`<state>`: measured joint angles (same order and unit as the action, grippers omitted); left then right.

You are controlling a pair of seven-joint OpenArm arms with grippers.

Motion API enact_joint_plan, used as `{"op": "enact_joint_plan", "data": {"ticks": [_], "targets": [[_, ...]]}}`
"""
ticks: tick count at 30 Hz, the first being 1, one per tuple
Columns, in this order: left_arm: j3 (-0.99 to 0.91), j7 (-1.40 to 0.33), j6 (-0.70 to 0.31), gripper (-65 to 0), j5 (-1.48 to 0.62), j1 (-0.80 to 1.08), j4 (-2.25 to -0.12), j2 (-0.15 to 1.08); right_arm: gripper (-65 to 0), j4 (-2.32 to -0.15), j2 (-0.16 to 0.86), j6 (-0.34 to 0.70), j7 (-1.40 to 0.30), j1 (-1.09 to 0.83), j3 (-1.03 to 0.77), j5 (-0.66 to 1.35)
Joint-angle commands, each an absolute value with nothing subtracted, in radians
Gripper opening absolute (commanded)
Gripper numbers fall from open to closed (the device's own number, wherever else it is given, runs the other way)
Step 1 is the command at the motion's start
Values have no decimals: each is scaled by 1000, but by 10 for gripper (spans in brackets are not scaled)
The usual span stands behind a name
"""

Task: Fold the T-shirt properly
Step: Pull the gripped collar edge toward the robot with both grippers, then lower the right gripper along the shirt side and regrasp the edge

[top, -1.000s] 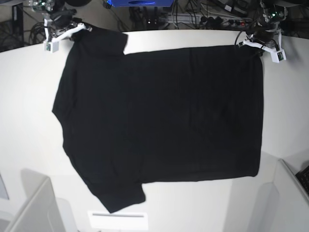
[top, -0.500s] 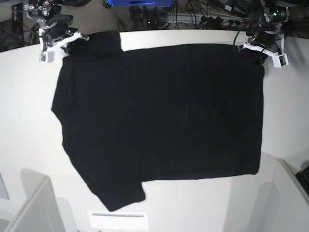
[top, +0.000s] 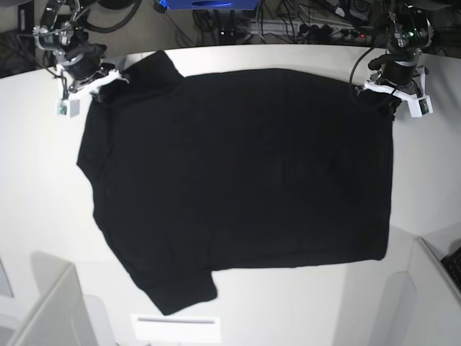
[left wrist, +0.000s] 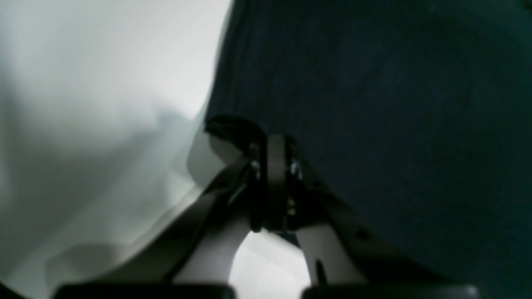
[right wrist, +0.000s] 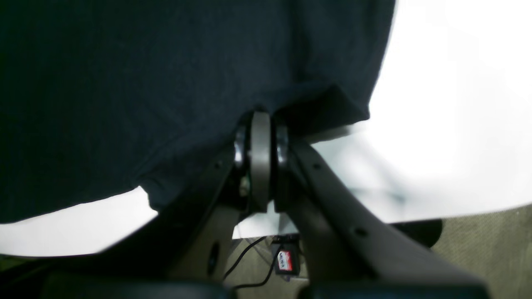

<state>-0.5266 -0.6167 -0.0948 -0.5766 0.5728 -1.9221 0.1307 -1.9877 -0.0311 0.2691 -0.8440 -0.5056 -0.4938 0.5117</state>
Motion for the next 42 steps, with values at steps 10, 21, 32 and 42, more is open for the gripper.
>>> {"op": "enact_joint_plan", "data": {"ticks": [10, 21, 32, 42], "targets": [[-533, -730, -41, -650, -576, 458, -1936, 136, -650, -1997, -22, 269, -932, -343, -499, 518], [-533, -730, -1, -650, -576, 415, -1919, 137, -650, -1883, 30, 263, -997, -171, -490, 518], [-533, -728, 76, -650, -576, 378, -1851, 137, -650, -1710, 54, 263, -989, -54, -450, 518], [-535, -727, 77, -650, -576, 377, -1850, 136, -650, -1596, 76, 263, -986, 54, -377, 518]]}}
